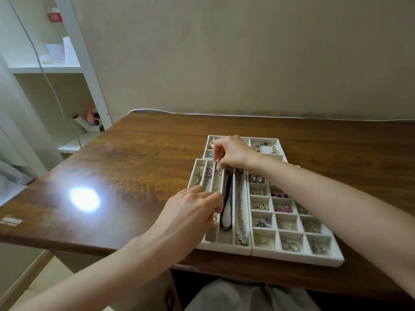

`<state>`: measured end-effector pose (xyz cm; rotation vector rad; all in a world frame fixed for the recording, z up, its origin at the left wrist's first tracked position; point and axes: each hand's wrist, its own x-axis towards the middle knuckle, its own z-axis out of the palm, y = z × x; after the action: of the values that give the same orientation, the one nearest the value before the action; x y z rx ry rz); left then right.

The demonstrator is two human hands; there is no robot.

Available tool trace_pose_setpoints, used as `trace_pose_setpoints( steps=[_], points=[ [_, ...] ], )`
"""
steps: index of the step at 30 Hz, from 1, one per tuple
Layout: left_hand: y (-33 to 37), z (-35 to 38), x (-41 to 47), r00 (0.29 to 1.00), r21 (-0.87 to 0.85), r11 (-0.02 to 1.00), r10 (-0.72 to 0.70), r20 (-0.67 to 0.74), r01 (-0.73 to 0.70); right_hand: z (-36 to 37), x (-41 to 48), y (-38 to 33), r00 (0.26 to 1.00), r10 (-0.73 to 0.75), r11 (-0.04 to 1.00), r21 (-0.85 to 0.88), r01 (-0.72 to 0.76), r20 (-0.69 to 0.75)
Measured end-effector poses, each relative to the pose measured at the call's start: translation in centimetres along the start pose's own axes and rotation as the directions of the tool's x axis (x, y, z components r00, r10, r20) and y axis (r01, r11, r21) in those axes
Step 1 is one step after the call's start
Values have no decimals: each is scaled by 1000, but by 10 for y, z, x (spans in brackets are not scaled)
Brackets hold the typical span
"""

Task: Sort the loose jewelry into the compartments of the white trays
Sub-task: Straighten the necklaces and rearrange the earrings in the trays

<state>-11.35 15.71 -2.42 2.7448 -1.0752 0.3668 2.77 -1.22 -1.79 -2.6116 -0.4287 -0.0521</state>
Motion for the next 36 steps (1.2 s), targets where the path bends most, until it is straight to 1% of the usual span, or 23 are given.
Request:
trace_pose_setpoints(
  steps=[2, 5, 7, 11, 13, 14, 16, 18, 20, 24, 27, 29, 33, 36],
  points=[
    [1, -2, 2, 999, -1, 1000, -21, 30, 21, 2, 0, -3, 1000, 7, 999, -44, -8, -15],
    [3, -2, 5, 999, 20, 1000, -3, 50, 2, 4, 1, -8, 1000, 16, 993, -116, -18, -13],
    [1, -3, 6, 994, 25, 1000, -2, 106, -1, 4, 1, -10, 1000, 23, 988, -150, -23, -1],
    [-2, -12, 8, 976, -42, 999, 18, 216, -9, 3, 2, -11, 999, 33, 983, -181, -31, 9],
    [-5, -18, 9, 970, -105, 994, -6, 241, 32, 3, 2, -10, 999, 35, 981, -190, -33, 10],
    [-7, -22, 10, 972, -144, 988, -22, 233, 57, 4, 2, -10, 999, 35, 980, -194, -33, 10],
    [-13, -28, 12, 988, -219, 972, -57, 142, 87, 4, 2, -9, 999, 36, 980, -197, -33, 12],
    [-19, -33, 15, 996, -250, 964, -90, 29, 94, 3, 2, -9, 999, 33, 979, -200, -29, 15],
    [-24, -36, 16, 994, -261, 960, -110, -7, 104, 3, 1, -9, 999, 28, 979, -204, -23, 17],
    [-37, -30, 14, 985, -219, 961, -172, -2, 167, 0, 0, -9, 1000, 20, 985, -171, -17, 15],
    [-47, -24, 13, 969, -147, 958, -248, 12, 247, -3, 1, -8, 999, 10, 992, -125, -15, -43],
    [-51, -20, 12, 961, -112, 954, -275, 36, 277, -5, 2, -8, 997, 4, 996, -90, -11, -79],
    [-52, -12, 11, 961, -115, 955, -266, 70, 272, -7, 4, -8, 997, 13, 996, -86, -20, -80],
    [-50, -7, 12, 965, -127, 957, -251, 79, 259, -6, 4, -10, 999, 34, 991, -126, -35, -15]
  ],
)
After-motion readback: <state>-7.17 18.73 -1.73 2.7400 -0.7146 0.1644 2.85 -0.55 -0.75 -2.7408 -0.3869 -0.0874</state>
